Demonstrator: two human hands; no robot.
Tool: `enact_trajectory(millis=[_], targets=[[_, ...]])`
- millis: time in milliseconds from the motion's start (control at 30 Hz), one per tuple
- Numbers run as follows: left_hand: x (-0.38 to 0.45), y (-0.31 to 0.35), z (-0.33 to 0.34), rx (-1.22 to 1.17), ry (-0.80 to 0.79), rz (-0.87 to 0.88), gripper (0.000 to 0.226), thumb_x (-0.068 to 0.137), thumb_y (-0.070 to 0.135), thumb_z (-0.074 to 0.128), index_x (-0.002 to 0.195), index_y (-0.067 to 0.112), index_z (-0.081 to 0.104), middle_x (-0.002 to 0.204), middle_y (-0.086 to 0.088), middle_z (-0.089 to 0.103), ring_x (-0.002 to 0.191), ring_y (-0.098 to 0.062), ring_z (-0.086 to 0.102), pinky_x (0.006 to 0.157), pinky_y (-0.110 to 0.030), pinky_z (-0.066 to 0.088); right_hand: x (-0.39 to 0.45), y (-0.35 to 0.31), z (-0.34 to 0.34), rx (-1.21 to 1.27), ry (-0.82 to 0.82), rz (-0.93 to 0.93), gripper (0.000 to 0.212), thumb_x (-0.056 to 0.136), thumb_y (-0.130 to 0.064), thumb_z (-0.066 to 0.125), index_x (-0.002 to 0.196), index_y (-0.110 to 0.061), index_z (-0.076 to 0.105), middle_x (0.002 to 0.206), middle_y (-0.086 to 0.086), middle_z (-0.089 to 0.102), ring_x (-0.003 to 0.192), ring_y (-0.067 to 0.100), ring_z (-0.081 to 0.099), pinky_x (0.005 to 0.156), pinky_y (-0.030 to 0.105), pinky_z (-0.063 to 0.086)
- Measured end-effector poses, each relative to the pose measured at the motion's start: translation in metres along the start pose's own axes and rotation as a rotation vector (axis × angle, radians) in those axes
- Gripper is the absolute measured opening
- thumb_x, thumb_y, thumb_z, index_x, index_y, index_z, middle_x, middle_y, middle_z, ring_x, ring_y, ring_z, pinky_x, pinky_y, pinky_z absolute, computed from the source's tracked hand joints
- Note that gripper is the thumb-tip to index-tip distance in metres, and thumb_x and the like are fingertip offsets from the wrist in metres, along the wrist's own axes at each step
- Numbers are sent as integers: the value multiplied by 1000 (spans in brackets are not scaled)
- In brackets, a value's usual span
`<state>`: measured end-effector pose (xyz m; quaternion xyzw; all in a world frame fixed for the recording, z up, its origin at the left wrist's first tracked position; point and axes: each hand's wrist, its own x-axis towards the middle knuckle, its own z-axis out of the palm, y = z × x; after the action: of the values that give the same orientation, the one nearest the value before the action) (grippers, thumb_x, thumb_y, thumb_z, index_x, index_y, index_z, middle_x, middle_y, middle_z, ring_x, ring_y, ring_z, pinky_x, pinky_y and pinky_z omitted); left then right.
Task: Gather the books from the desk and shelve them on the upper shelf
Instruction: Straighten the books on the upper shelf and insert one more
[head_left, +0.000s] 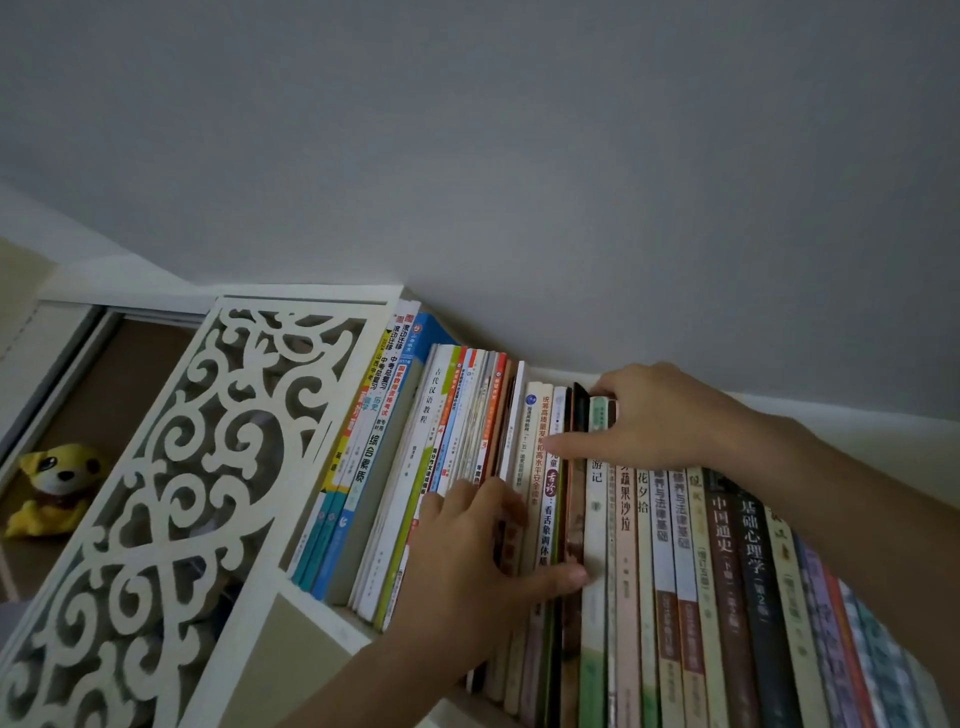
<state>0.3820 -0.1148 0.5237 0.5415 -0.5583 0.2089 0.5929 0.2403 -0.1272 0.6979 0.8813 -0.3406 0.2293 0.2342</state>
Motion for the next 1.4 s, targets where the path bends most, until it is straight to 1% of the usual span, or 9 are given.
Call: enact_trajectory(millis=[100,233,467,600,800,967,1067,1267,1400], targets=[[0,4,10,74,45,-2,65,49,92,40,89,42,38,95,23,35,94,-8,29,77,-26,34,3,5,0,30,-47,31,51,67,-70,68,100,-31,64,81,-7,73,70,4,70,71,32,60],[-3,6,16,133,88,-21,67,49,94,32,88,40,37,94,19,30,92,-10,24,75,-28,27,10,4,1,12,-97,76,59,66,-68,71,109,-28,61,88,-7,73,76,6,70,76,32,59],[-4,-1,9,94,60,32,56,56,85,46,92,42,40,99,20,37,97,-8,30,89,-31,39,17,9,-9,83,-203,82,48,73,-53,75,115,-31,63,84,-7,76,71,7,73,80,35,59],[-5,1,8,110,112,162,70,65,81,46,125,46,38,121,21,36,111,-5,29,93,-32,34,14,4,-11,129,-239,89,39,79,-46,73,113,-28,64,85,-5,76,73,10,74,81,36,59],[-5,-11,8,206,56,286,76,75,70,47,144,49,23,152,25,19,125,-14,23,96,-40,38,1,6,1,108,-49,-4,39,80,-46,72,115,-30,65,91,-8,74,76,4,71,77,33,59],[1,-14,8,305,144,364,76,74,78,37,141,44,36,146,14,38,118,-18,37,83,-40,45,1,3,1,117,-44,33,36,81,-40,74,114,-29,65,88,-7,73,73,5,71,71,29,59],[4,-14,7,298,133,355,83,71,80,37,145,46,25,145,16,36,120,-15,33,87,-36,39,1,3,4,138,-17,52,36,80,-38,74,114,-30,64,85,-7,73,70,5,71,68,28,59],[8,-5,-1,423,73,351,88,60,77,59,136,40,40,136,6,46,114,-24,46,82,-39,47,1,0,1,146,-19,50,53,76,-57,70,124,-40,55,99,-13,69,79,2,67,75,27,56],[3,-10,-6,308,-31,356,79,76,76,42,145,50,15,151,18,18,133,-16,19,101,-41,29,4,-1,11,105,126,99,52,74,-63,69,118,-37,60,100,-9,72,80,6,68,78,36,57]])
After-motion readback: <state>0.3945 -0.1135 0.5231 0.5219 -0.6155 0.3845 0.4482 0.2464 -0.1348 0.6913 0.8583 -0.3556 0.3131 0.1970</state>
